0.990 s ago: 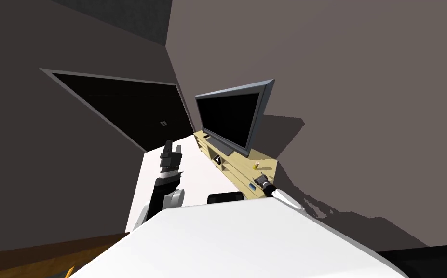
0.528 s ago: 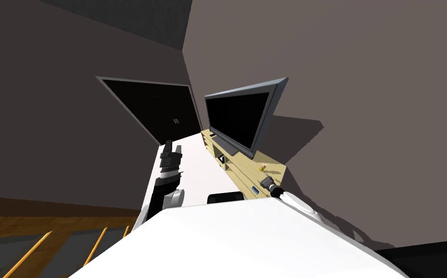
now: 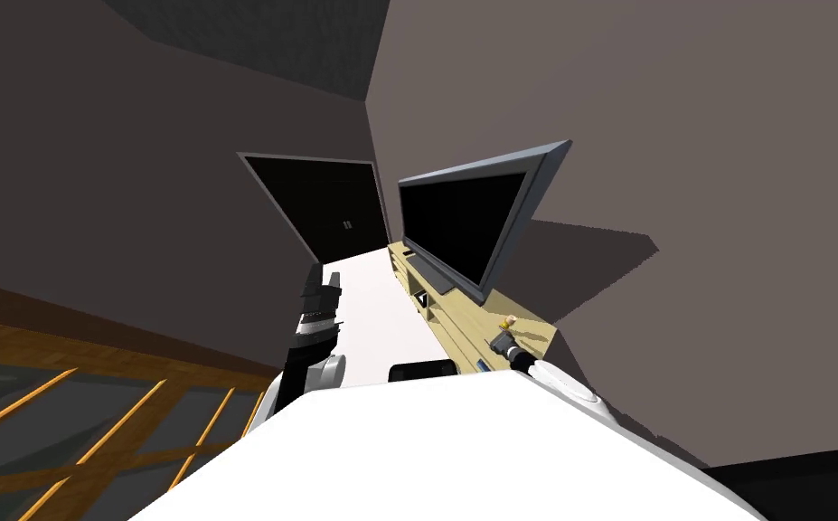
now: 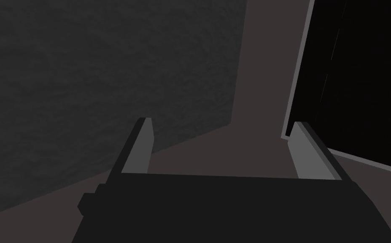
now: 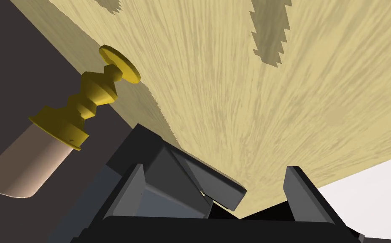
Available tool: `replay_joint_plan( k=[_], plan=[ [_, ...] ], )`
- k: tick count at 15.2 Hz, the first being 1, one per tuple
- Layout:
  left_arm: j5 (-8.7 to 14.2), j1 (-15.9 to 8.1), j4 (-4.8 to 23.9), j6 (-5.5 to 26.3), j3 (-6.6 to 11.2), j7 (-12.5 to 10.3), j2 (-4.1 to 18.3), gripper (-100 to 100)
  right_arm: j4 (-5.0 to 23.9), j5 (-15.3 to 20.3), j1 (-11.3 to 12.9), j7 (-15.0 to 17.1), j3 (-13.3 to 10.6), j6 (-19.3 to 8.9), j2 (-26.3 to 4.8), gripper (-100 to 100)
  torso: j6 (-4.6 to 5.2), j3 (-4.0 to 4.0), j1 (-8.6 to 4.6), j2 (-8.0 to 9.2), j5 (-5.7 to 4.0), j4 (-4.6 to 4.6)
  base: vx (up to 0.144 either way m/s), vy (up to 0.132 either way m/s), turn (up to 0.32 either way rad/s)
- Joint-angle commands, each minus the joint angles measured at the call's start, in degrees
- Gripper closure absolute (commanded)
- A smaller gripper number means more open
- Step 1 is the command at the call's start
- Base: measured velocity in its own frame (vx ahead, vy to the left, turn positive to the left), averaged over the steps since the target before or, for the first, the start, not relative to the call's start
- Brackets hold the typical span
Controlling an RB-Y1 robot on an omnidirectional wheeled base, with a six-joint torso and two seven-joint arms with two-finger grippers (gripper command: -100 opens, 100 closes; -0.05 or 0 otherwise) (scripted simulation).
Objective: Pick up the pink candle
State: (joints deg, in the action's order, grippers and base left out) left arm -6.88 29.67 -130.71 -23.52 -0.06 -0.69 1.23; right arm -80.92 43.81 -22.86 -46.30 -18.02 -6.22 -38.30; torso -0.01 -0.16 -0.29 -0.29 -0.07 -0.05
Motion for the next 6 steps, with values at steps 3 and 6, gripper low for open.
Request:
replay_joint_plan(
  k=[3, 6],
  plan=[
    [0.0, 0.0, 0.0, 0.0, 0.00, 0.0, 0.0, 0, 1.3, 0.7, 1.0, -0.4, 0.3, 0.0, 1.4, -100, 0.01, 0.05, 0.06, 0.08, 0.01, 0.02, -0.007, -0.017, 0.035],
    [0.0, 0.0, 0.0, 0.0, 0.00, 0.0, 0.0, 0, 0.3, 0.1, 0.1, -0.1, 0.1, 0.1, 0.1, 100, 0.05, 0.07, 0.22, 0.12, 0.06, 0.02, 0.000, 0.020, -0.053]
  ],
)
